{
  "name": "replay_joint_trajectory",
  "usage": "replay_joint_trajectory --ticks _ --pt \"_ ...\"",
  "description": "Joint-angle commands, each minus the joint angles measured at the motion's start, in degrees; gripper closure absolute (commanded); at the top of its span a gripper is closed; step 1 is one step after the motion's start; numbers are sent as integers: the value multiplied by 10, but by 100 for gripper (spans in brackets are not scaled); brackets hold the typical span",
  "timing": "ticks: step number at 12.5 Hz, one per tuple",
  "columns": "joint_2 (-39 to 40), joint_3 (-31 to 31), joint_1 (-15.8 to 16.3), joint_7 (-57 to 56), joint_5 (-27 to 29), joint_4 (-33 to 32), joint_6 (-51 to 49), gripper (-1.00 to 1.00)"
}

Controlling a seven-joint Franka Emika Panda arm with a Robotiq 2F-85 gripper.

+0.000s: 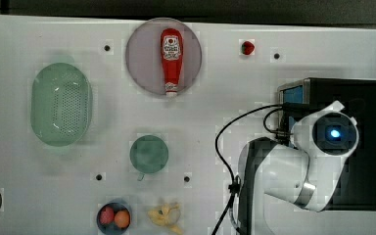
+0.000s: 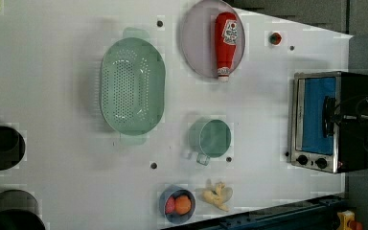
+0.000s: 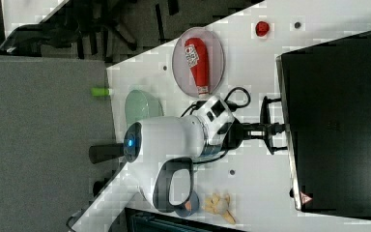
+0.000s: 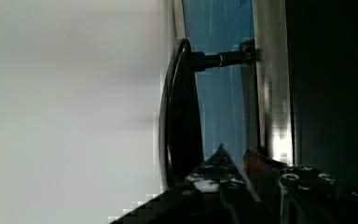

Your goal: Flap open oven.

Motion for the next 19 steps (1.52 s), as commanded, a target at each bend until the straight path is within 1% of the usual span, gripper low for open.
replay_joint_trajectory --ticks 1,4,9,11,16,19 --pt "1 19 30 62 -71 0 -12 65" --pt "7 33 46 155 -136 0 -30 65" --pt "28 69 69 232 -202 0 -68 65" --pt "42 83 80 288 -236 0 -81 65" --pt "93 110 112 410 -319 2 -111 65" --pt "140 120 133 451 -341 5 -110 65"
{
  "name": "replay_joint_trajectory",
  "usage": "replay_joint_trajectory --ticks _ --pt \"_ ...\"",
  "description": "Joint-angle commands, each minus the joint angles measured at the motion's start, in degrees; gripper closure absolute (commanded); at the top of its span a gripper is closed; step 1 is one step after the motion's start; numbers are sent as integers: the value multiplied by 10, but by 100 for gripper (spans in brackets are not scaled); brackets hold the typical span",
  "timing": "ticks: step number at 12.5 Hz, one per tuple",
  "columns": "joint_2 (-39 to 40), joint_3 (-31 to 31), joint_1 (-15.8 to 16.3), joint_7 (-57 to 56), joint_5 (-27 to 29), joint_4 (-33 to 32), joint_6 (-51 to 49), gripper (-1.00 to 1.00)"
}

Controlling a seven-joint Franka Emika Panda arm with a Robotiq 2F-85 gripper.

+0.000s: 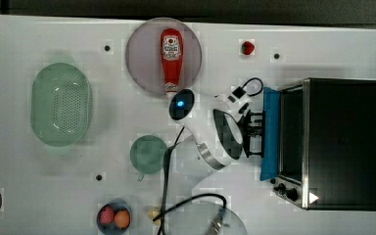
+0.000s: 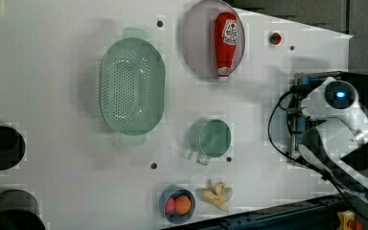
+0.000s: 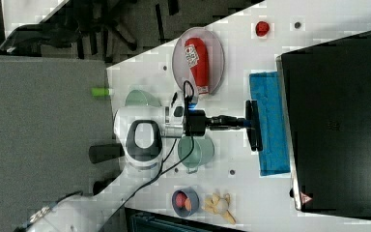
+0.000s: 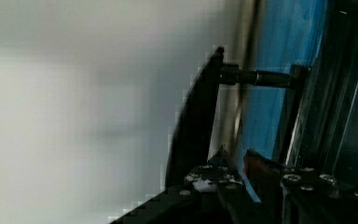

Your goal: Flap open oven.

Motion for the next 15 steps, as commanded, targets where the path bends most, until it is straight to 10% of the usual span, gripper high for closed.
replay_joint_trajectory --ticks 1,10,15 --pt "49 10 28 77 -20 -1 -6 65" --pt "95 14 47 186 18 48 14 65" --pt "2 14 40 177 265 48 62 65"
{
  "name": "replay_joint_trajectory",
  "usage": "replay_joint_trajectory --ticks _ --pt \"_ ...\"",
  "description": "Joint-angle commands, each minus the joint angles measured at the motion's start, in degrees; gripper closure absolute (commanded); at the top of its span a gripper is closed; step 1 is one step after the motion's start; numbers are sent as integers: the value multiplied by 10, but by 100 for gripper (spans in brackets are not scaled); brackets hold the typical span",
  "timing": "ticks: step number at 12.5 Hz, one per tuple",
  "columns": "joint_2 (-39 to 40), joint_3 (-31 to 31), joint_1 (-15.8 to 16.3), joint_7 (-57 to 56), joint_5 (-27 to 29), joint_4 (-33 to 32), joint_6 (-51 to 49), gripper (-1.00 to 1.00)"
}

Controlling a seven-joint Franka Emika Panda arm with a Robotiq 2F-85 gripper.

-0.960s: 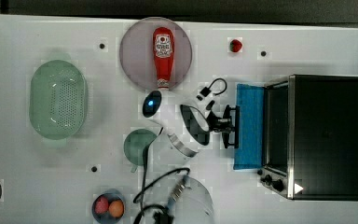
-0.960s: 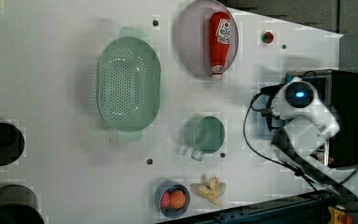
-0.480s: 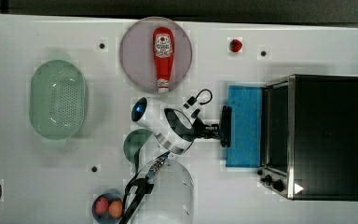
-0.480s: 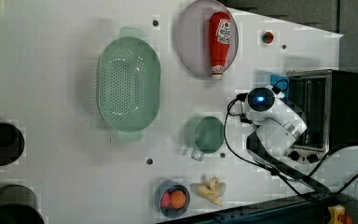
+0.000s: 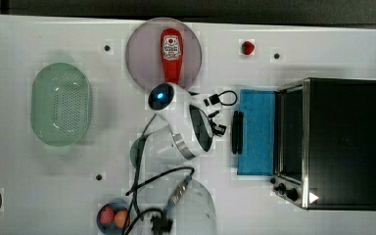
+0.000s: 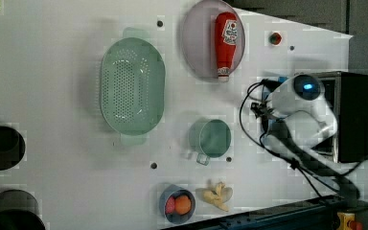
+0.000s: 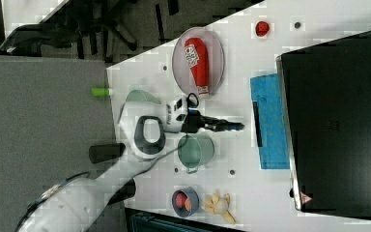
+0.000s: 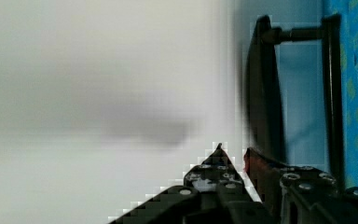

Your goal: Flap open oven.

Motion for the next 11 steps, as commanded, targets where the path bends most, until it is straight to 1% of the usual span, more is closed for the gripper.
replay_joint_trajectory --ticks 1,2,3,4,5,7,11 --pt "-91 -3 -6 28 126 21 9 65" --pt "-117 -3 -8 28 192 21 7 65" --pt "-142 -3 -9 28 247 23 4 65" --pt "-165 -3 -9 29 290 26 -2 65" --pt "-187 -5 -10 31 319 34 -12 65" --pt "-227 -9 -10 41 327 57 -59 65" --pt "-291 -12 -11 79 321 134 -237 65"
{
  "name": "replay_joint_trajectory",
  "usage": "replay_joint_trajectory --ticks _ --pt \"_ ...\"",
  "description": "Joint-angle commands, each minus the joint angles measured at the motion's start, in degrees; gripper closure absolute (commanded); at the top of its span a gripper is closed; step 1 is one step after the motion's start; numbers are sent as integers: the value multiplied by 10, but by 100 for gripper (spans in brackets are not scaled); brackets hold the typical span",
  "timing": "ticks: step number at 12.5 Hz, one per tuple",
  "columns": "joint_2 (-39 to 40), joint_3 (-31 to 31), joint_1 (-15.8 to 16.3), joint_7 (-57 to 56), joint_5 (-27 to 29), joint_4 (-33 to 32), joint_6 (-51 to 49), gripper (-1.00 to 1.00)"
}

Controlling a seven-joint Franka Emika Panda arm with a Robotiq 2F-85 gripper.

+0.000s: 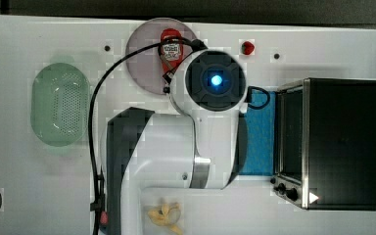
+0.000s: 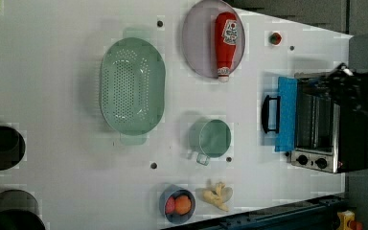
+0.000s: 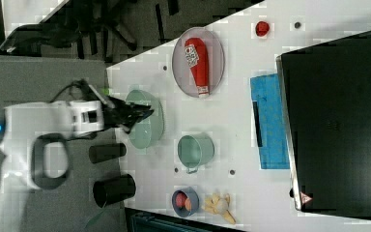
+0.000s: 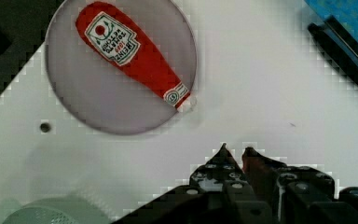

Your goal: Flap open oven.

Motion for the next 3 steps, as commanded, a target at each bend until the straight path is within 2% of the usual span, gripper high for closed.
replay_joint_trajectory --ticks 1,3 --pt "-27 -9 -5 75 -17 59 -96 65" --pt "-39 -7 -5 86 -49 92 -177 65"
